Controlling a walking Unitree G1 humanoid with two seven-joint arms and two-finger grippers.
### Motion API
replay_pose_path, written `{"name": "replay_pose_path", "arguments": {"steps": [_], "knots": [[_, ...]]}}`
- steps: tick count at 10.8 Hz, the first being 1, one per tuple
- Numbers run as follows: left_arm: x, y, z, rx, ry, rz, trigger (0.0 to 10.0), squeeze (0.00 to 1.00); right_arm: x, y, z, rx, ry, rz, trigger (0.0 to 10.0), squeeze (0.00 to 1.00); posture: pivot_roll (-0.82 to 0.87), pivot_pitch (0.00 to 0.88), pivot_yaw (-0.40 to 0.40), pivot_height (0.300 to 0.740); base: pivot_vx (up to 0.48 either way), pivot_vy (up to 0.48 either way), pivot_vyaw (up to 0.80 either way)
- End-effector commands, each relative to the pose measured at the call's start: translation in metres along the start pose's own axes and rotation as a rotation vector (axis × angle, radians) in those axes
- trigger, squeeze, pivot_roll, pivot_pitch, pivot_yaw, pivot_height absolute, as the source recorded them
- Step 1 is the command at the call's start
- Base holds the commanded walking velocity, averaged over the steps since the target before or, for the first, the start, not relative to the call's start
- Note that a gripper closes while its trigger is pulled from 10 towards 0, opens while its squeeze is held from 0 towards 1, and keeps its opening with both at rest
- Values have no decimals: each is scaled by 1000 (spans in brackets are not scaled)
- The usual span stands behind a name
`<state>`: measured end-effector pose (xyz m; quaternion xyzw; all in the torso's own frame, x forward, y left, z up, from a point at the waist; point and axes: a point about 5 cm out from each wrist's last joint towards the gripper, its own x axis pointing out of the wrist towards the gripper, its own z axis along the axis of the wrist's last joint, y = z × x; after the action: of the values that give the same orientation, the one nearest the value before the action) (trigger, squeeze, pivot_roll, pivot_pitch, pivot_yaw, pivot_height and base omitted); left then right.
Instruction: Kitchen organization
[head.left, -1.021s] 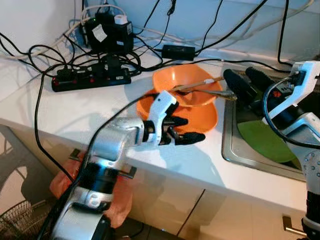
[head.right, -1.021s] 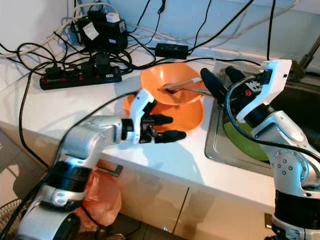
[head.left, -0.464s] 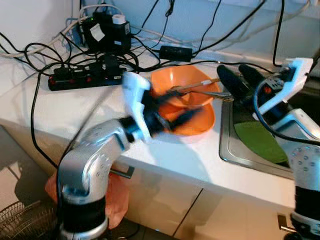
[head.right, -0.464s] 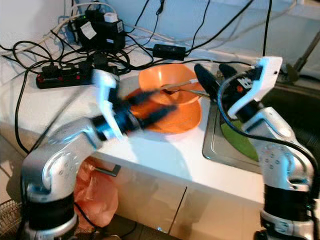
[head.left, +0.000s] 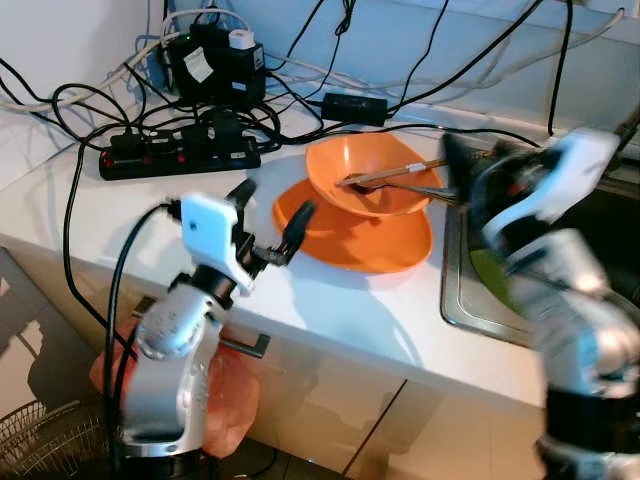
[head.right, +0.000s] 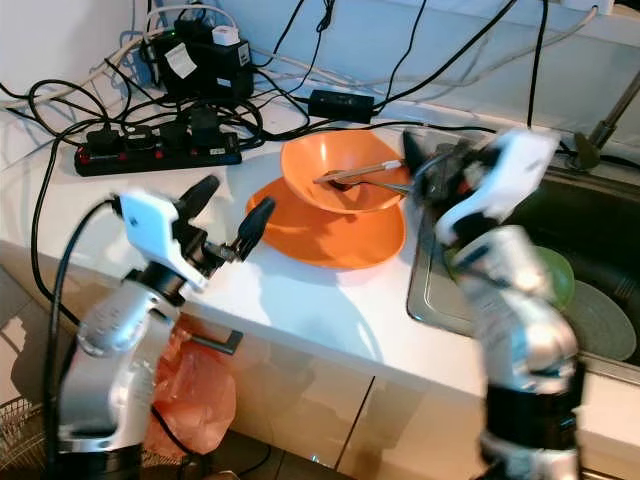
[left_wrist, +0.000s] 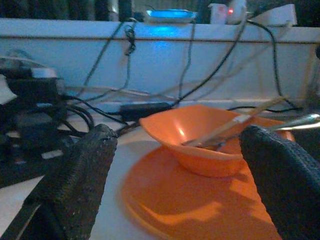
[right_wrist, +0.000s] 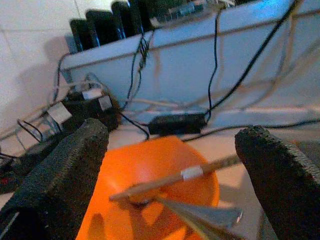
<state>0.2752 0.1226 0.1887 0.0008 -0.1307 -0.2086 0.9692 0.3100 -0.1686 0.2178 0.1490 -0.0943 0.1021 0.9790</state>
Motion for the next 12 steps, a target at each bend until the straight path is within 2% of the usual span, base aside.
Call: {"name": "replay_pose_path", "arguments": {"steps": [1,2,4,6,10,11,12], "knots": [[6,-4,3,24,-22,12,10000,1000,-1,1,4,-24,-30,-12,10000,0,13,0,-51,740,0,0,0],[13,-4,7,37,-55,29,10000,1000,-3,3,0,-23,-21,-23,10000,0,8,0,-49,740,0,0,0],[18,-2,8,66,-90,67,10000,1000,-8,6,-3,-25,-18,-34,10000,0,-4,0,-48,740,0,-461,-325],[19,-3,7,67,-96,76,10000,1000,-11,5,-4,-28,-16,-38,10000,0,-10,0,-45,740,0,-458,-550],[21,-4,5,73,-111,80,10000,1000,-13,5,-5,-38,-12,-35,10000,0,-11,0,-44,740,0,-436,0],[20,-4,7,68,-125,86,10000,906,-14,6,-5,-39,-7,-28,10000,0,-10,0,-46,740,0,0,0],[20,-2,6,74,-122,99,10000,0,-15,8,-7,-36,0,-11,10000,0,-10,0,-46,740,0,0,0]]}}
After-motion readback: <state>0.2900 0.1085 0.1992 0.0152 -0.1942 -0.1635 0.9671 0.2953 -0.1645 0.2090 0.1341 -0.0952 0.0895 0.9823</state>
